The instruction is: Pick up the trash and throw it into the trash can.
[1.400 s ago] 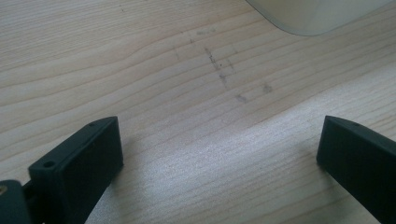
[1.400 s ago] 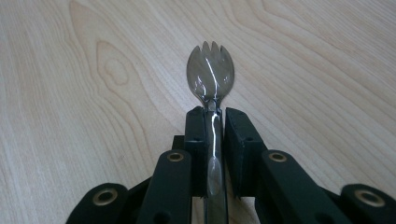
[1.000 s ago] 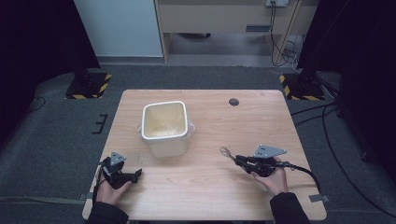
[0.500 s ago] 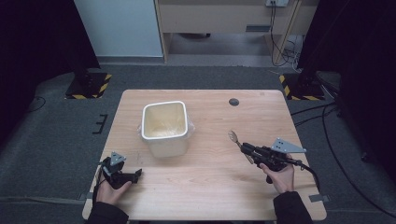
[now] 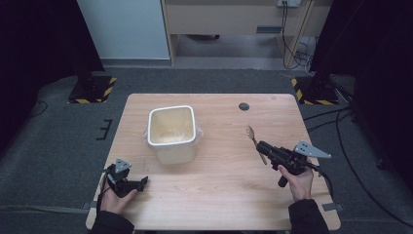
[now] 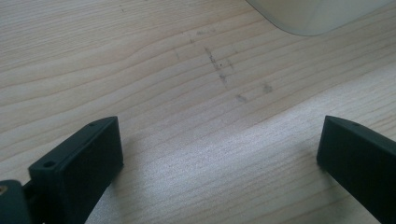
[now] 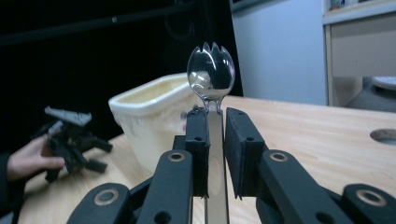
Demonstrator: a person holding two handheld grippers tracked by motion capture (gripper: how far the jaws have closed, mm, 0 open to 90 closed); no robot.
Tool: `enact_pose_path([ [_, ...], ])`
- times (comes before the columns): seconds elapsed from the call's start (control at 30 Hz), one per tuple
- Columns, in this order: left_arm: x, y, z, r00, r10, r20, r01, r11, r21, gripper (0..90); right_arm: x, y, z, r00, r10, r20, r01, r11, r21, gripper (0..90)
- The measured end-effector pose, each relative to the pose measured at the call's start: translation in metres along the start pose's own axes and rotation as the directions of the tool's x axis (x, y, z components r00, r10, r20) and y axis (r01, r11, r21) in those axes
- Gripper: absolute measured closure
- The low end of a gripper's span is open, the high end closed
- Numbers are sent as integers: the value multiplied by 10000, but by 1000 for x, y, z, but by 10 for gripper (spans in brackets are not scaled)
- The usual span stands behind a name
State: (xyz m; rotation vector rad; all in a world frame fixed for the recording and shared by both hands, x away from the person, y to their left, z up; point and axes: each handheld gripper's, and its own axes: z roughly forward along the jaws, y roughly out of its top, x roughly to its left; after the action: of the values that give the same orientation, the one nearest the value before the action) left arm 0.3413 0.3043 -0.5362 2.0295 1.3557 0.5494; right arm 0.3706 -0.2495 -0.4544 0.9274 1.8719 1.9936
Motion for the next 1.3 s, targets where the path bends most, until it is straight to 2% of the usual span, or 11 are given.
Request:
enact_pose_path([
  [0.2,0,0,0,10000,-3,1,3,10000,-3,0,0,12,-1,9999,56,-89,-61,9986,-516,797],
  [0.3,0,0,0,10000,11,3,-11,10000,9,0,1,19,4,9993,318,-208,-336,9953,-904,797],
  [0.43,0,0,0,10000,11,1,-11,10000,9,0,1,32,10,9990,390,-212,-414,9907,-1297,797],
  [0.57,0,0,0,10000,6,5,-6,10000,6,0,2,40,13,9996,248,-131,-264,9898,-1400,797],
  [0.77,0,1,1,10000,-6,12,6,10000,1,0,2,56,19,9994,224,-280,-269,9843,-1744,797],
  [0.93,0,1,1,10000,-4,11,4,10000,4,0,8,68,33,9990,113,-432,-194,9812,-1919,797],
  [1.0,0,1,1,10000,-3,12,3,10000,3,0,11,73,39,9980,209,-597,-324,9798,-1973,797],
  [1.3,-1,1,1,10000,-10,9,10,10000,4,0,23,87,69,9967,172,-790,-324,9800,-1965,797],
])
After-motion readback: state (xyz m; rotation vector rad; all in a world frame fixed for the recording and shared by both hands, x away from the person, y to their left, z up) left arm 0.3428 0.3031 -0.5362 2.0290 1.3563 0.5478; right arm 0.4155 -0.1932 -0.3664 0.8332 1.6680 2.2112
